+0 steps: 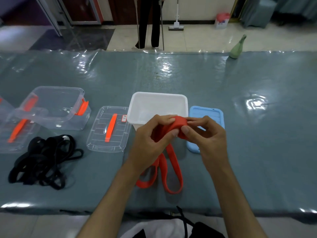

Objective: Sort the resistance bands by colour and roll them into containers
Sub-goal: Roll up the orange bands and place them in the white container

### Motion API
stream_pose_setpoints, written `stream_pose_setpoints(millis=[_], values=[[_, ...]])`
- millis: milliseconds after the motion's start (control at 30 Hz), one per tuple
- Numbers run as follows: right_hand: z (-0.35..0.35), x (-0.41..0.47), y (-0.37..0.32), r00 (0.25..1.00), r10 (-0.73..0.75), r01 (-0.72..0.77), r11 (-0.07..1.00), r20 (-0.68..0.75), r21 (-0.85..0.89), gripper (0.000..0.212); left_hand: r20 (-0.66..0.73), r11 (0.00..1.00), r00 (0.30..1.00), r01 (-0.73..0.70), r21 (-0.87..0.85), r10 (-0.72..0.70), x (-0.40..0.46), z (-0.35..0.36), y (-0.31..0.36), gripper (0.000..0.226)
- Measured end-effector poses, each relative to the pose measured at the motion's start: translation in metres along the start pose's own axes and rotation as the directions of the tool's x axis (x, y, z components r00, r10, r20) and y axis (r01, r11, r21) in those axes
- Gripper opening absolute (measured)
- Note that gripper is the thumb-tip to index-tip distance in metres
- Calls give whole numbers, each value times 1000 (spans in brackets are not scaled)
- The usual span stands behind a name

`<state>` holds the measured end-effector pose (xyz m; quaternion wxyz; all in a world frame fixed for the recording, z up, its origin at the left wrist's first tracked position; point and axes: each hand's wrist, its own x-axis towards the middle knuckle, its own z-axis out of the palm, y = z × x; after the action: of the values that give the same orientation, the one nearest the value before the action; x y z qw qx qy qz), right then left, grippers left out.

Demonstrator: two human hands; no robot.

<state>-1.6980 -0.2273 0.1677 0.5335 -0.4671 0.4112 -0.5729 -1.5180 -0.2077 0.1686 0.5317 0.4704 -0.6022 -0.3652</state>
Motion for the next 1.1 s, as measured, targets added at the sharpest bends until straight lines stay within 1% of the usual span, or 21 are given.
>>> stream_pose_setpoints(millis=[67, 133, 200, 233, 333, 433, 467, 533, 600, 667, 733, 800, 900, 967, 1033, 1100], values=[[3, -1, -3, 999, -40, 40, 999, -26, 6, 32, -57, 1000, 998, -14, 5, 15, -1, 6, -2, 23], [7, -3, 0, 997, -60, 62, 998, -42, 33, 29, -83, 1000, 996, -9, 2, 9, 0, 7, -1, 24], [8, -4, 4, 998, -54, 56, 996, -24, 72, 22, -72, 1000, 997, 10, -16, -11, 2, 2, 4, 29], [7, -3, 5, 999, -38, 38, 995, -3, 88, 22, -62, 1000, 998, 17, -22, -18, 4, -2, 7, 32], [5, 3, 0, 999, -6, 4, 999, 41, 52, 36, -28, 998, 998, 56, -21, -57, 8, -9, 16, 44], [7, 7, -10, 998, -49, 48, 998, 40, 35, 36, 7, 984, 988, 151, -98, -151, 12, -11, 22, 61], [9, 7, -13, 998, -58, 56, 998, 39, 40, 36, 17, 976, 984, 176, -127, -175, 13, -11, 24, 62], [16, 8, -19, 997, -63, 62, 997, 34, 43, 38, 17, 973, 982, 188, -137, -187, 16, -13, 28, 55], [25, 10, -25, 995, -90, 88, 995, 30, 51, 44, 11, 972, 982, 187, -141, -187, 19, -16, 34, 45], [35, 13, -29, 993, -115, 114, 991, 5, 71, 48, 7, 973, 984, 178, -144, -178, 23, -21, 41, 41], [43, 16, -30, 994, -109, 110, 988, -11, 111, 46, -6, 977, 987, 159, -144, -162, 28, -24, 46, 39], [48, 18, -30, 996, -84, 83, 988, -4, 131, 38, -33, 975, 988, 146, -165, -153, 30, -26, 48, 38], [47, 21, -31, 996, -43, 31, 988, 75, 148, 31, -73, 976, 987, 130, -176, -145, 30, -27, 46, 38], [40, 24, -30, 987, -42, 25, 994, 156, 107, 30, -76, 980, 987, 127, -153, -140, 29, -29, 44, 37], [31, 28, -29, 974, -57, 55, 998, 219, 17, 41, -55, 983, 988, 134, -125, -141, 28, -31, 43, 39], [21, 32, -31, 960, -71, 99, 991, 270, -90, 53, -23, 991, 992, 127, -51, -128, 29, -34, 42, 41]])
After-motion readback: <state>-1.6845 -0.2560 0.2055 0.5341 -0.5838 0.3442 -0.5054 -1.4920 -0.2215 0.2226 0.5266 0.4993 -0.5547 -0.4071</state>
